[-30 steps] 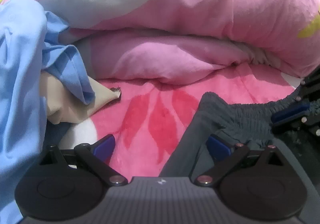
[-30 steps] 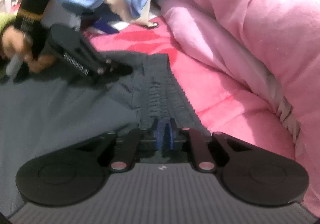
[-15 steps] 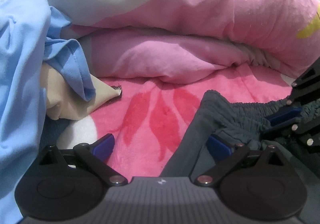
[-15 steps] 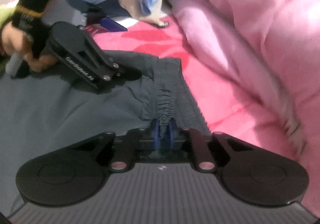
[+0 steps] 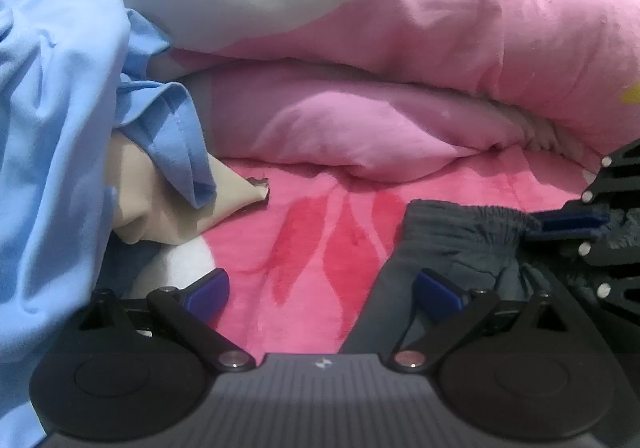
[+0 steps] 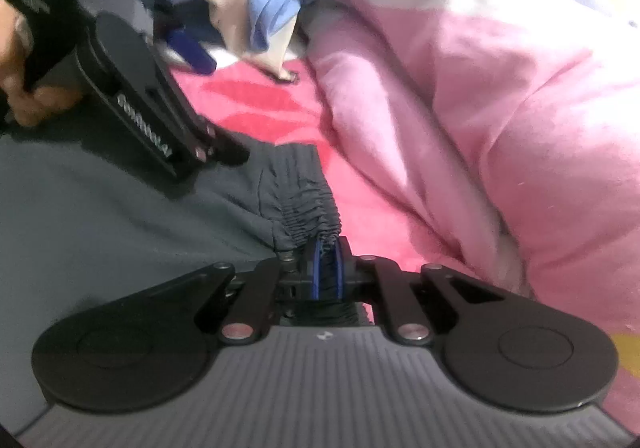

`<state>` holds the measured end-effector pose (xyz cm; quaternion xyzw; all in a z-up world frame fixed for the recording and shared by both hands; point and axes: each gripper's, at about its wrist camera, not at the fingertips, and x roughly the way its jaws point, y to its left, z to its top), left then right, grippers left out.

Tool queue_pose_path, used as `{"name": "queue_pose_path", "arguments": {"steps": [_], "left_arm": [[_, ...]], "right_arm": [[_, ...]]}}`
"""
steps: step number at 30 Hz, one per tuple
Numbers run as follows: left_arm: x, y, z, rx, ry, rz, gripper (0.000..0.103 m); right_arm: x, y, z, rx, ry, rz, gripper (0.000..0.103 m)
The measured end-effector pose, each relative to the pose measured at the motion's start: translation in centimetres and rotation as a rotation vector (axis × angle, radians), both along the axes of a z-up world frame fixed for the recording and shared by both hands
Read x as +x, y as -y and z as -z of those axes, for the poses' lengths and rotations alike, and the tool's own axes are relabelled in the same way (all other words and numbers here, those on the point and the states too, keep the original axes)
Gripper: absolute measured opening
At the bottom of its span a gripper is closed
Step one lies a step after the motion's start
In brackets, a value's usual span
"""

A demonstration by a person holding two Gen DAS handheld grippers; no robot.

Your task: Fold clothes

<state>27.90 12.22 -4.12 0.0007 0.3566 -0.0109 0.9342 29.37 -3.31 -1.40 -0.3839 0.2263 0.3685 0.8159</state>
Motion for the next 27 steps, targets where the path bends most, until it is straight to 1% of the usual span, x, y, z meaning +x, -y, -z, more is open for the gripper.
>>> {"name": "queue_pose_path", "arguments": {"steps": [1,3,4,6,8,10,12,14,15,17,19,20,22,23,25,27], "left_arm": [[0.0,0.0,0.1,0.003,0.001,-0.001,0.100],[-0.4,0.0,-0.4,0.006,0.020,-0.013,0.096],[-0.6,0.1,-0.8,0.002,0.042,-0.017,0.096],[-0.8,0.6,-1.7,-0.006,0.091,0.005,0.096],[0.0,2.1,-2.0,0.038,0.092,0.051,0.097],[1.3,3.8,-1.3,0.105,0.062,0.081,0.097],[2.4,5.3,-0.1,0.172,0.034,0.093,0.097],[2.6,5.7,0.8,0.194,0.033,0.072,0.103],[2.5,5.6,1.0,0.187,0.040,0.058,0.103],[2.6,4.9,1.2,0.145,0.031,0.049,0.103],[2.9,4.2,1.3,0.099,0.012,0.042,0.103],[3.0,4.0,1.3,0.089,0.007,0.041,0.103],[3.1,3.9,1.4,0.078,0.002,0.040,0.103],[3.1,3.9,1.4,0.080,0.004,0.040,0.103],[3.0,4.0,1.4,0.082,0.007,0.040,0.103],[3.0,4.0,1.4,0.078,0.004,0.039,0.103]], "right_arm": [[0.2,-0.1,0.4,-0.001,-0.002,0.002,0.006],[0.7,0.0,1.0,0.014,-0.016,0.011,0.006],[0.9,0.1,1.1,0.025,-0.020,0.014,0.006],[1.2,0.4,1.1,0.049,-0.033,0.020,0.006],[1.5,0.6,1.0,0.073,-0.047,0.026,0.007],[1.9,1.0,0.9,0.106,-0.064,0.036,0.009],[2.2,1.5,0.7,0.142,-0.079,0.045,0.012],[2.4,2.7,0.1,0.185,-0.097,0.058,0.026],[2.5,3.3,-0.3,0.206,-0.106,0.064,0.030],[2.5,4.9,-1.2,0.253,-0.107,0.078,0.045],[2.1,7.2,-2.6,0.315,-0.076,0.102,0.051],[1.9,8.7,-3.4,0.349,-0.058,0.121,0.052],[2.2,11.9,-4.9,0.396,-0.054,0.176,0.052],[2.3,13.3,-5.2,0.397,-0.055,0.201,0.052],[2.3,15.7,-5.5,0.377,-0.063,0.239,0.050],[2.3,16.9,-5.2,0.317,-0.083,0.234,0.049]]}}
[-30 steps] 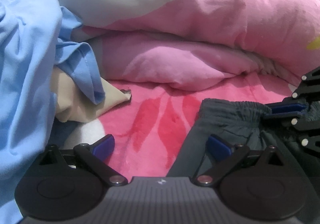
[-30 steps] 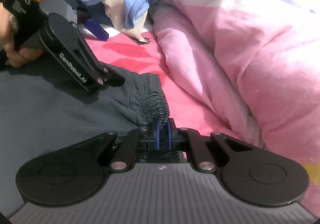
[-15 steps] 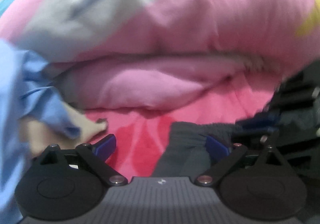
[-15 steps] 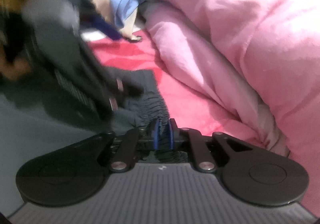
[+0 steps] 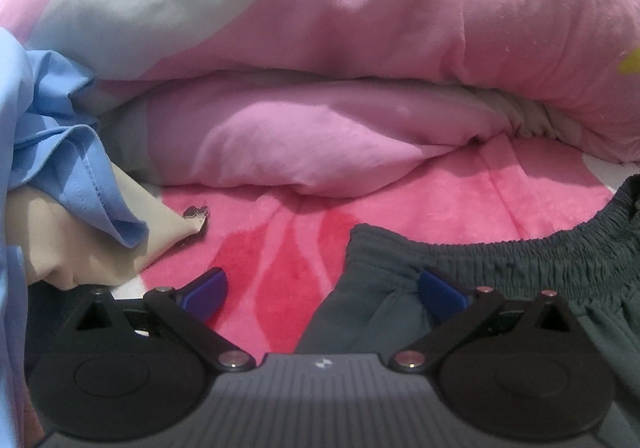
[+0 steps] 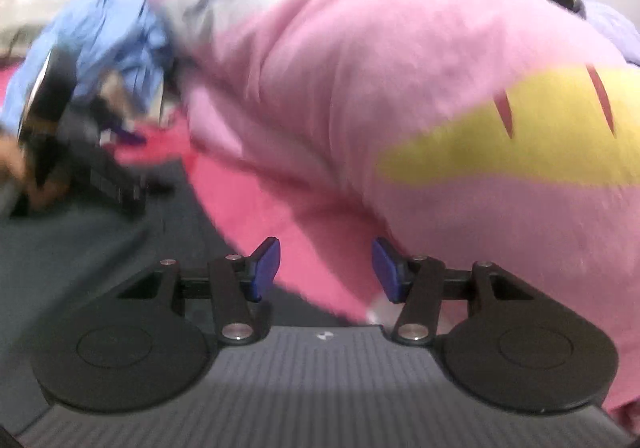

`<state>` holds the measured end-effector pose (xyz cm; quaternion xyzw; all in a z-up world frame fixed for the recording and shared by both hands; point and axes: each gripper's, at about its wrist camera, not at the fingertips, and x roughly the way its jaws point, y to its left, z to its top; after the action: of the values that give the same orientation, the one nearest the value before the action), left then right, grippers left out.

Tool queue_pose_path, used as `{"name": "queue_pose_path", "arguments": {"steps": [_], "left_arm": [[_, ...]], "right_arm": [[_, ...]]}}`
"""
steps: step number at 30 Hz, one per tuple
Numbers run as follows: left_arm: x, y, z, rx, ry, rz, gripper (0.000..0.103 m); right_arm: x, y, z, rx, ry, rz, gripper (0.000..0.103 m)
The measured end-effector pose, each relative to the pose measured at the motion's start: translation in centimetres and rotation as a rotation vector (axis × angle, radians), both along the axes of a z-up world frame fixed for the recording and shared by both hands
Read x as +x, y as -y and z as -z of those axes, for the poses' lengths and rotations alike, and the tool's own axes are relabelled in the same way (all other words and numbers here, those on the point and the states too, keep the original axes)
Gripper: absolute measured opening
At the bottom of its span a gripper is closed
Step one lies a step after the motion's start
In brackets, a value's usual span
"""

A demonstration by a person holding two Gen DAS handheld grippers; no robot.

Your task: Fold clothes

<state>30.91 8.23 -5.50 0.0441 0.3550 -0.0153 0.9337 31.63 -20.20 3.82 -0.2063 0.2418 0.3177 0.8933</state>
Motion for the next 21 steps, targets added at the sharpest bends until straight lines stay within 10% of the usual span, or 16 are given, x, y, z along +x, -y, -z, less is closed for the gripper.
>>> {"name": "queue_pose_path", "arguments": {"steps": [21], "left_arm": [[-1.8,1.4,-1.0,0.003,0.006,-0.027,0.103]], "right_arm": [[0.6,-7.1,4.3,-0.499,-0.201,-0.376,0.033]]}}
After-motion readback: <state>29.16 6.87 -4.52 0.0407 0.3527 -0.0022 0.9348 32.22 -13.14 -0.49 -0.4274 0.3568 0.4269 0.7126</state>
